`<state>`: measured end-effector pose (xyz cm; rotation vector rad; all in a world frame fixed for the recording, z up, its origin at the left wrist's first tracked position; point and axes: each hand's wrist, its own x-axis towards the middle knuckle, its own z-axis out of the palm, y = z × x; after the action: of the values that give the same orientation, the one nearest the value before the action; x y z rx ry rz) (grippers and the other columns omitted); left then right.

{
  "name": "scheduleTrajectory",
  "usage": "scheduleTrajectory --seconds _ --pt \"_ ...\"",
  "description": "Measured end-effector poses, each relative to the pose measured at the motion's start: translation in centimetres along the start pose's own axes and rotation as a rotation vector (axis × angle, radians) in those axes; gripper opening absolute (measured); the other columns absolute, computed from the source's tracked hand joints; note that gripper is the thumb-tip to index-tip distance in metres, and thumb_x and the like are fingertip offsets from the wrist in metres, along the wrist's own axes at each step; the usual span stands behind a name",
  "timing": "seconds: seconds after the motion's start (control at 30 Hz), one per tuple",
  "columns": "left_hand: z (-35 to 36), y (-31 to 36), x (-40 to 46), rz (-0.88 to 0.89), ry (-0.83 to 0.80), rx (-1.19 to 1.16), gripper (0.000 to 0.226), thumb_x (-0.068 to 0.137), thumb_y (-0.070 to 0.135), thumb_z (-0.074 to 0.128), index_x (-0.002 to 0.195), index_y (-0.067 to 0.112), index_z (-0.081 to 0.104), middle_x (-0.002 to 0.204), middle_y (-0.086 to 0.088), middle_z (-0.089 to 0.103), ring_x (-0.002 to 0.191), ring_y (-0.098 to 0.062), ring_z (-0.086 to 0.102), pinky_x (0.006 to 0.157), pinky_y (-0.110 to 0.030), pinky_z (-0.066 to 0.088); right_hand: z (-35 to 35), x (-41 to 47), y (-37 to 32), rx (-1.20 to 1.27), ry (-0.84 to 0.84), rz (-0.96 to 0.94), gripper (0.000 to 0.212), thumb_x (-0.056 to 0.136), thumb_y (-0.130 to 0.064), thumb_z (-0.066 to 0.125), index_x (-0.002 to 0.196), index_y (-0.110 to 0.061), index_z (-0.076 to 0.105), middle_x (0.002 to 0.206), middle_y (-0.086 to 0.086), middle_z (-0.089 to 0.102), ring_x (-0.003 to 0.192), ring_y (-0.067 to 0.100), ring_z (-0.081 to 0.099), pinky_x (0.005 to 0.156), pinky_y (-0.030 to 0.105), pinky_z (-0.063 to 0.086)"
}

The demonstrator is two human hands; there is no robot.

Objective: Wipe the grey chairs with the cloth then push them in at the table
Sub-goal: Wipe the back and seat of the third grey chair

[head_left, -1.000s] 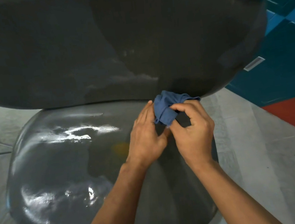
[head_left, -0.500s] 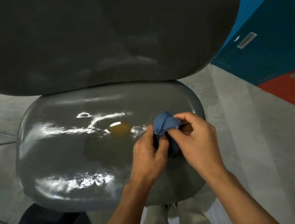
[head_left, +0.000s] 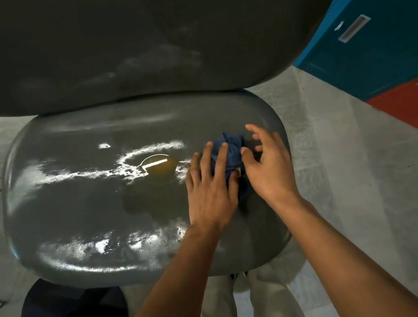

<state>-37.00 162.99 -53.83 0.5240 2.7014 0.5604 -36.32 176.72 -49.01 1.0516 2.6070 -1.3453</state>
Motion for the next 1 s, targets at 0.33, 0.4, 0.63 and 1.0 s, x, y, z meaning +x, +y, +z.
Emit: scheduleTrajectory --seconds 0.33,0.4,0.63,1.0 --pt "3.4 -1.5 3.0 0.403 0.07 0.219 0.064 0.101 0.036 0.055 0.16 0.024 0.031 0.168 -0.013 0.024 0.156 -0.043 0.013 0.124 -0.062 0.016 1.4 -0.1 1.3 -0.064 0.14 -0.073 0.036 0.101 -0.018 0.055 0.136 -0.02 0.06 0.128 0.0 0.057 0.112 0.014 0.058 0.086 0.022 0.043" --pt "3.0 -1.8 4.4 0.403 0.064 0.231 0.061 0.1 0.035 0.057 0.157 0.024 0.039 0.168 -0.012 0.026 0.156 -0.044 0.013 0.124 -0.062 0.015 2.1 0.2 1.3 -0.079 0.174 -0.126 0.035 0.1 -0.016 0.054 0.134 -0.017 0.061 0.13 0.002 0.056 0.118 0.018 0.057 0.093 0.03 0.049" --pt "0.1 -4.0 10.4 0.271 0.114 0.295 0.055 0.102 0.04 0.043 0.155 0.026 0.042 0.165 -0.007 0.033 0.153 -0.042 0.023 0.122 -0.061 0.018 5.0 2.1 0.3 -0.324 0.135 -0.144 0.049 0.098 -0.019 0.055 0.146 -0.014 0.05 0.153 0.012 0.043 0.145 0.034 0.035 0.116 0.06 0.03" --pt "-6.9 -17.3 12.0 -0.052 0.227 0.407 0.048 0.106 0.035 0.038 0.153 0.026 0.041 0.159 -0.005 0.042 0.136 -0.042 0.043 0.107 -0.056 0.034 10.8 3.5 -4.6 -0.61 -0.209 -0.194 0.072 0.101 -0.038 0.051 0.162 -0.021 0.017 0.17 0.005 0.0 0.156 0.034 -0.007 0.121 0.066 0.002"
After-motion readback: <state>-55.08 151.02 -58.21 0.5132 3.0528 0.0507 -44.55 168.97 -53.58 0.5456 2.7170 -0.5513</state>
